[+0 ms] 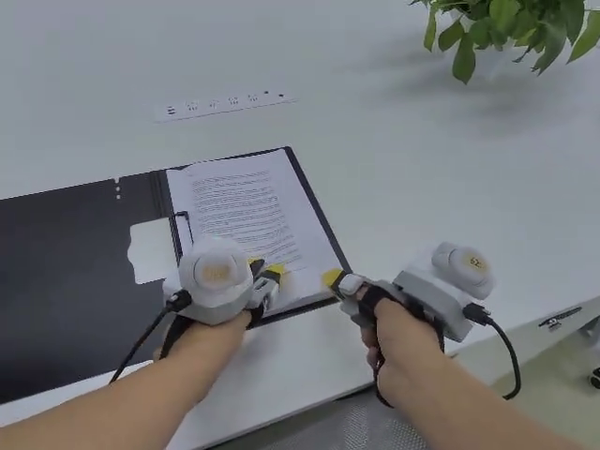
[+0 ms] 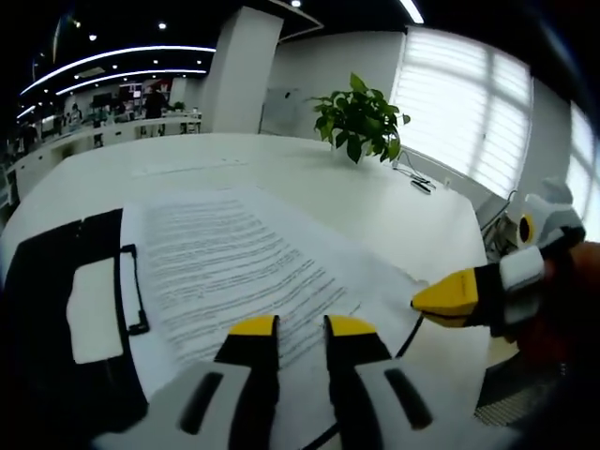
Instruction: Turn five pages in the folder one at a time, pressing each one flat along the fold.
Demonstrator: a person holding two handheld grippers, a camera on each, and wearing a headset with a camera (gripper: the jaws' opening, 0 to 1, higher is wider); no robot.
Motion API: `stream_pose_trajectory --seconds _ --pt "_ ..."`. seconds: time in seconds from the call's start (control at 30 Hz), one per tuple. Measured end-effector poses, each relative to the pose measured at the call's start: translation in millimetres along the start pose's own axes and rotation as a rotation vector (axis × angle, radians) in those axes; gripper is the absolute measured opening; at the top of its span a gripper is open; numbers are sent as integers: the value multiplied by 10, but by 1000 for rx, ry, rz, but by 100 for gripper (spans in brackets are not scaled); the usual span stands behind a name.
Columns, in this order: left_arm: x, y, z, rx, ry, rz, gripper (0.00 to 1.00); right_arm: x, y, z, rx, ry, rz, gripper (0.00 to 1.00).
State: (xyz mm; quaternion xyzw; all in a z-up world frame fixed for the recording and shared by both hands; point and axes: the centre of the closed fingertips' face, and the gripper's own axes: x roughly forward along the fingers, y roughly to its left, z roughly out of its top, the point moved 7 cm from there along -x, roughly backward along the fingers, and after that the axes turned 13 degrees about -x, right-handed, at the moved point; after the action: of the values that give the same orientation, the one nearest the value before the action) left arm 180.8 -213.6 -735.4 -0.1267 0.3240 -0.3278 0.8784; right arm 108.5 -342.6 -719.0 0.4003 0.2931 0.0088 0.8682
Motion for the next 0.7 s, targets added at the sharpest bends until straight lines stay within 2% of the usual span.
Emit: stream_pose_trajectory --seconds 0.07,0.2,0.27,0.43,0.5,0.7 --pt "-94 26 24 2 -9 -6 25 -17 64 11 10 -14 17 0" --pt "-298 60 151 -18 -88 -30 32 -54 255 47 9 -46 70 0" --pt "-421 93 212 -6 -124 -37 32 -62 369 71 -13 -54 97 0" --pt "-729 197 319 29 -174 -27 33 -78 657 67 -76 -64 152 0" --pt "-851 269 360 40 -195 -15 34 -73 782 36 -106 -60 181 0" --pt "-1222 488 453 62 -246 23 34 -25 1085 -108 -192 -32 226 0"
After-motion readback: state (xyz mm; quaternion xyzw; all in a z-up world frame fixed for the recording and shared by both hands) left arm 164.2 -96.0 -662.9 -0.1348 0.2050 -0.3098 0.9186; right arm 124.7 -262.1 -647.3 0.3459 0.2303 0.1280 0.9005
